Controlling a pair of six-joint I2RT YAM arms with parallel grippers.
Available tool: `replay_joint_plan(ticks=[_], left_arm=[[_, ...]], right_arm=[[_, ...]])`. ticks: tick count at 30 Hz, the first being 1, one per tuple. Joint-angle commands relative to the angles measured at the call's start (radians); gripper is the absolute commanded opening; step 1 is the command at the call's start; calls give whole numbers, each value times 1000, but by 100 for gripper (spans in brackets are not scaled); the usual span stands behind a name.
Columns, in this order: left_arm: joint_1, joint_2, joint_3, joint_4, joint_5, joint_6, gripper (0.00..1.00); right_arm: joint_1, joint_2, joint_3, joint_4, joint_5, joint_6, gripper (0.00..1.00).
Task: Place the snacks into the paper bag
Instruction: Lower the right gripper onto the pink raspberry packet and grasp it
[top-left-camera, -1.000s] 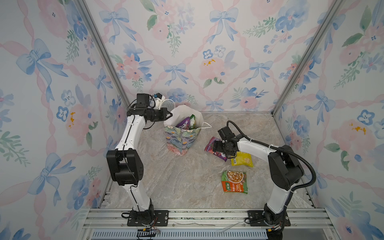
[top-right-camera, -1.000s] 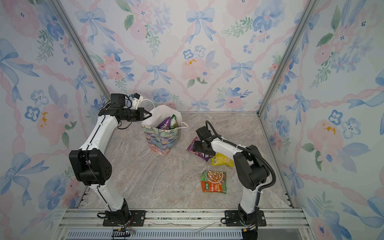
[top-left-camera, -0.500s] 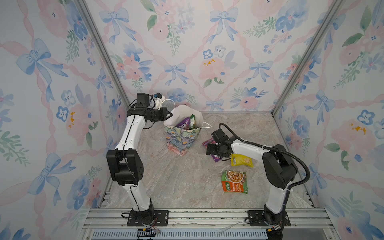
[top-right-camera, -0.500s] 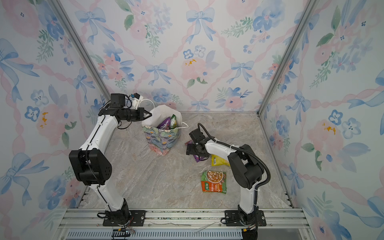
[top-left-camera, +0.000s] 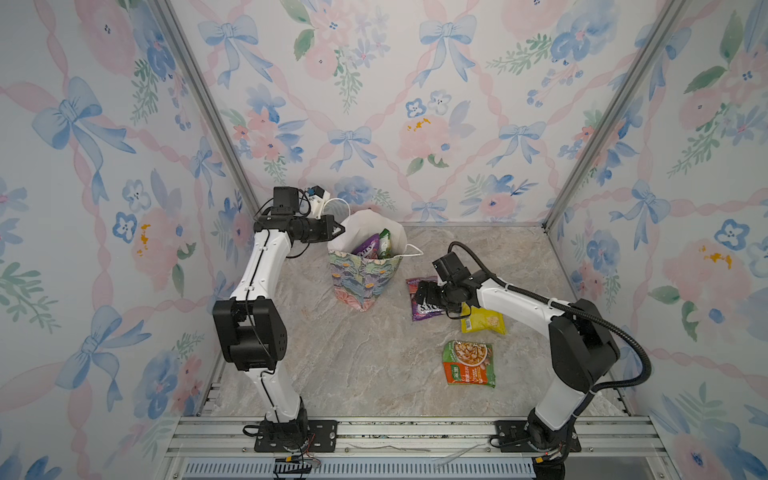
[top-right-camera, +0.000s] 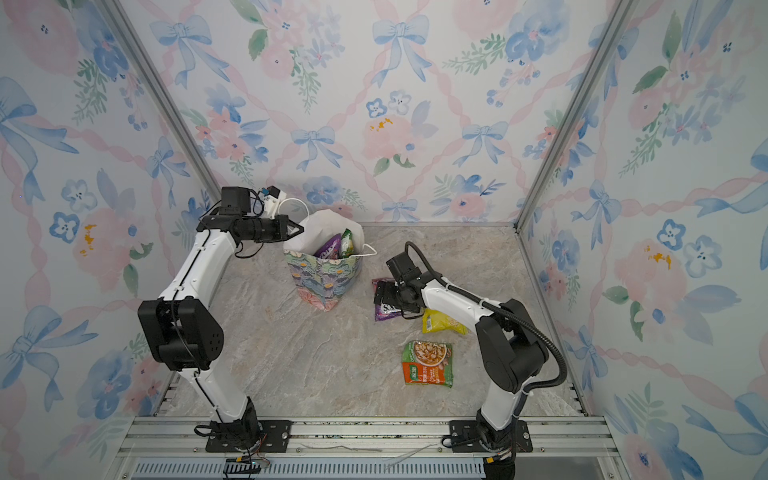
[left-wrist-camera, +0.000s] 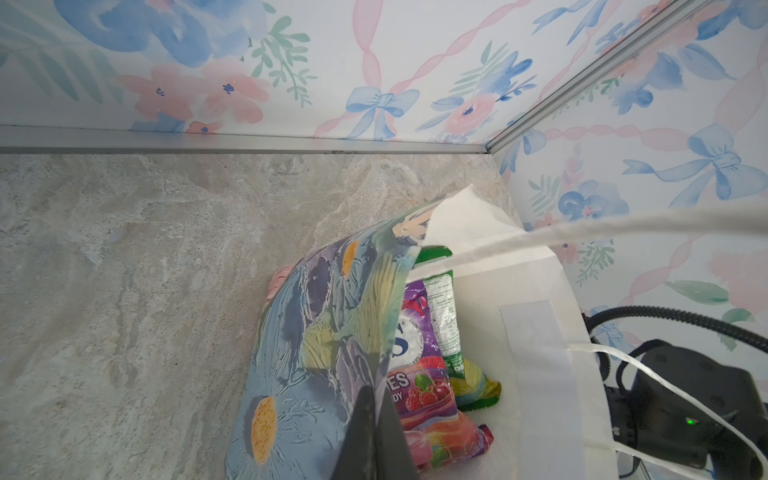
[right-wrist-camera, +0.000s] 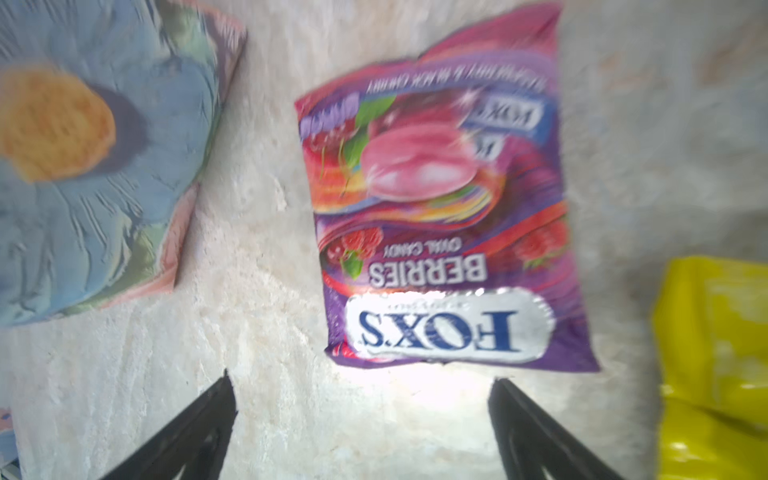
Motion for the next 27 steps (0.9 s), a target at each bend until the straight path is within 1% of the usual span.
replay_joint_plan(ticks=[1, 2, 4, 9, 14, 16, 21, 27], left_arm=[[8, -27, -7, -2, 17, 6, 0], [8, -28, -7, -2, 17, 6, 0], [8, -24, -7, -2, 16, 6, 0], [8, -27, -6, -2, 14, 7, 0], [8, -27, -7, -2, 13, 6, 0], [8, -28, -8, -2, 12, 8, 0], [7, -27, -8, -2, 10, 7, 0], [8, -24, -8, -2, 8, 8, 0]], right_arm=[[-61, 4, -2, -24, -54, -54, 94], [-77, 18, 11, -25, -70, -89, 93], [-102, 53, 40, -33, -100, -118, 90], [-141, 136, 106, -36, -171, -168, 81], [-173, 209, 153, -35, -211, -186, 80], [-179, 222, 157, -31, -209, -191, 80], [-184, 246, 159, -32, -221, -199, 79], [-183, 236, 119, -6, -226, -198, 79]])
